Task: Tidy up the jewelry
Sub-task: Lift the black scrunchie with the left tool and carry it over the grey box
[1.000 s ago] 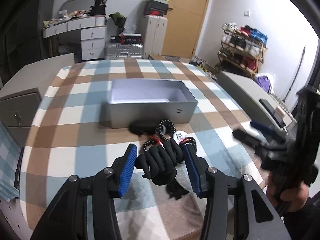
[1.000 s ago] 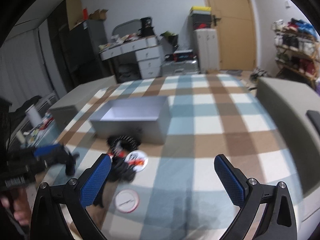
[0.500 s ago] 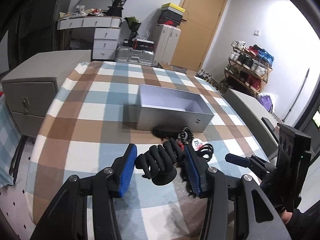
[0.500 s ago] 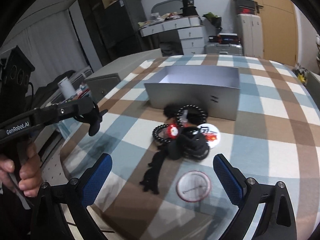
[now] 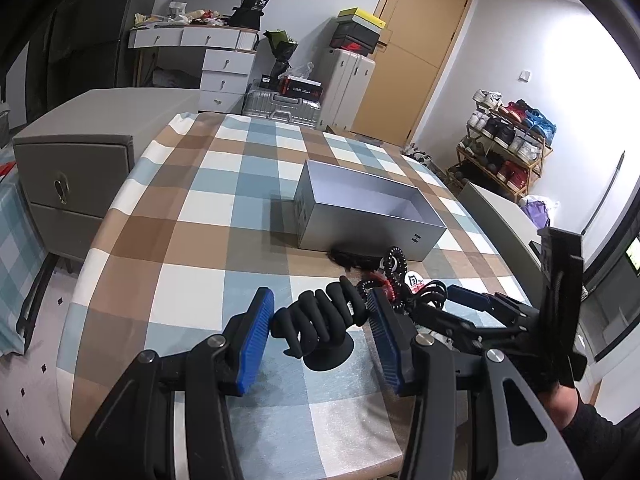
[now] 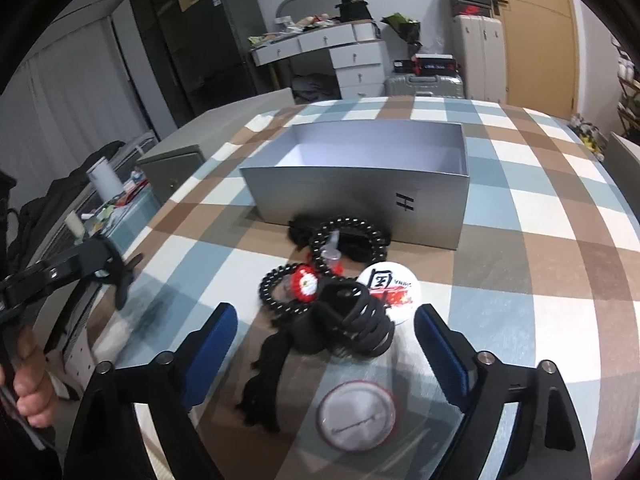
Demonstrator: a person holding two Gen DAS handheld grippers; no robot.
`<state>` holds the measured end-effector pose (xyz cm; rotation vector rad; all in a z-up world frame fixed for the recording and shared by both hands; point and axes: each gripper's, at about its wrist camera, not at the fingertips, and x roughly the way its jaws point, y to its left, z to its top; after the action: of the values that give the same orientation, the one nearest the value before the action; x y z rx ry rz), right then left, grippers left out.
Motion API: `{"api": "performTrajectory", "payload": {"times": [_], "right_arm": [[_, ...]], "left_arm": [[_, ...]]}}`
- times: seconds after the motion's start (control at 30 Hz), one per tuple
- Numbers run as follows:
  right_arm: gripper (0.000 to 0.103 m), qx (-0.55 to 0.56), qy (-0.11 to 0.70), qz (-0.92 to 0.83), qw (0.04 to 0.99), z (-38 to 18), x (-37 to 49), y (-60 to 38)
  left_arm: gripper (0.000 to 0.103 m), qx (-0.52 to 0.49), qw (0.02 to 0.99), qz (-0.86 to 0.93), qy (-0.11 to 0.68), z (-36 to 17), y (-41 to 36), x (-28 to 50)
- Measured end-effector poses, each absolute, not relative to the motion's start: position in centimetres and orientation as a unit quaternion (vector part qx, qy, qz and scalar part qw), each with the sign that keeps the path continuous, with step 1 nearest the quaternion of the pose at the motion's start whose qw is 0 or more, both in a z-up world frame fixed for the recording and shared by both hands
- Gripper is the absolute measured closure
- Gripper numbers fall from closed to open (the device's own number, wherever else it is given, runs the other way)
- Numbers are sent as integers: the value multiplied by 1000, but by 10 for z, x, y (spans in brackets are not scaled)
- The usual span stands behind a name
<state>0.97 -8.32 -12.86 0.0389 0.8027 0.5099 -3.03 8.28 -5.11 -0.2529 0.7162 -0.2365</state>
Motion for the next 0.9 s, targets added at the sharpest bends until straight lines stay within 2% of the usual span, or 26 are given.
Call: {"api": "performTrajectory", "payload": {"times": [0.03,0.17,0.5,0.9], "right_arm": [[18,19,390,242,888,-130,12,-83],[44,28,408,231,883,-137,21,-85],[45,56,373,247,892,-122,7,-102],[45,88,296,300,902,-72,15,-117]], "left_arm": [[60,-123,922,-114,349,-51,83,-30],[60,-123,922,-112,350,-52,85,-31],[60,-113,923,-113,349,-48,80,-27],[60,-95,928,-145,331,-25,52,11]]}}
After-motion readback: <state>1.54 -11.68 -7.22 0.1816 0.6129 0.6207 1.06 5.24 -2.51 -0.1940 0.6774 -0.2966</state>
